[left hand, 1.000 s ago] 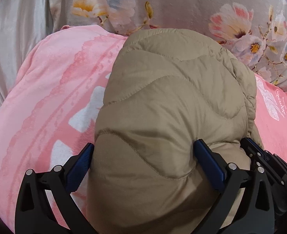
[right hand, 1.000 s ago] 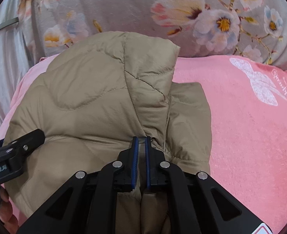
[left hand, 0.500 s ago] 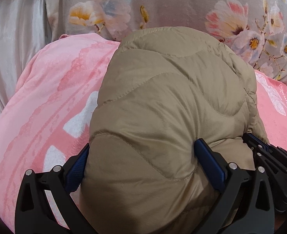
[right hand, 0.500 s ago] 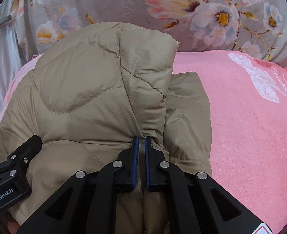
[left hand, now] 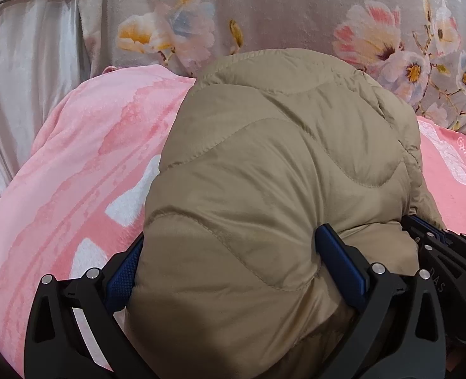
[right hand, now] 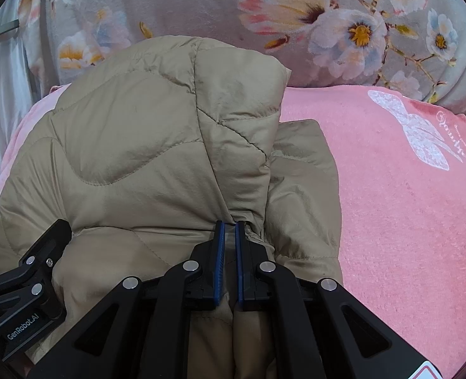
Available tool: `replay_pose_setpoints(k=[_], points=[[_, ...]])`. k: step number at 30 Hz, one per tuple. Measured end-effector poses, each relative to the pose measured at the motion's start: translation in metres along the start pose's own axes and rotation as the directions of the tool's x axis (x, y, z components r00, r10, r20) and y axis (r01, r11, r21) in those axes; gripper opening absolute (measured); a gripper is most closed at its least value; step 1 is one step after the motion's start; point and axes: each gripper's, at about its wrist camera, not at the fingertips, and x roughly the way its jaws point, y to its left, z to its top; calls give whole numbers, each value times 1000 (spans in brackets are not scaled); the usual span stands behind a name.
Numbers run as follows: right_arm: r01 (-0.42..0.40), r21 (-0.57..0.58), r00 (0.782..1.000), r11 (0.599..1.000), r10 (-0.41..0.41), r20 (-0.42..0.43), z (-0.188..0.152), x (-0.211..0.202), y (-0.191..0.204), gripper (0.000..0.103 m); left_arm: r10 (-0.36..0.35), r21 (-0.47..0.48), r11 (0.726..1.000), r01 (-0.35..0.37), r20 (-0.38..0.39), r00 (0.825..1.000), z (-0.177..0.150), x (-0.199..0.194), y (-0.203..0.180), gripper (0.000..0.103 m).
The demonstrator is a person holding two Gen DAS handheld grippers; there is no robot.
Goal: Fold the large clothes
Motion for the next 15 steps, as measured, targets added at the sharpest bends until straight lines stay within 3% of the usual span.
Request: replay_pose_setpoints(k=[7,8,10,11,12,15], points=[[0,5,999,1000,0,32,-1,-7,-1,5,-33,-22,999,33,10,999,-1,-3,6,98],[1,15,999,1000,-2,46,-3,-15,-2,10,-45,-30,999,45,13,999,-1,-5,8,98],[2,28,997,1000,-4,72,-12,-39,-4,29,-59,-46,997,59,11,998,-6,-18,14,98],[0,24,995,1000,-2,98,-19,-54,-4,48,-53,-49,997,53,20,998,-11,-29,17,98],[2,12,992,1000,-3,126,-30,-71,-5,60,-45,-45,998,46,31,998,-17,-42,18,98],[14,-16,991,1000,-11,136,-61,-104,-8,64,-30,-10,999,30,55,998,-39,-81,17,98]])
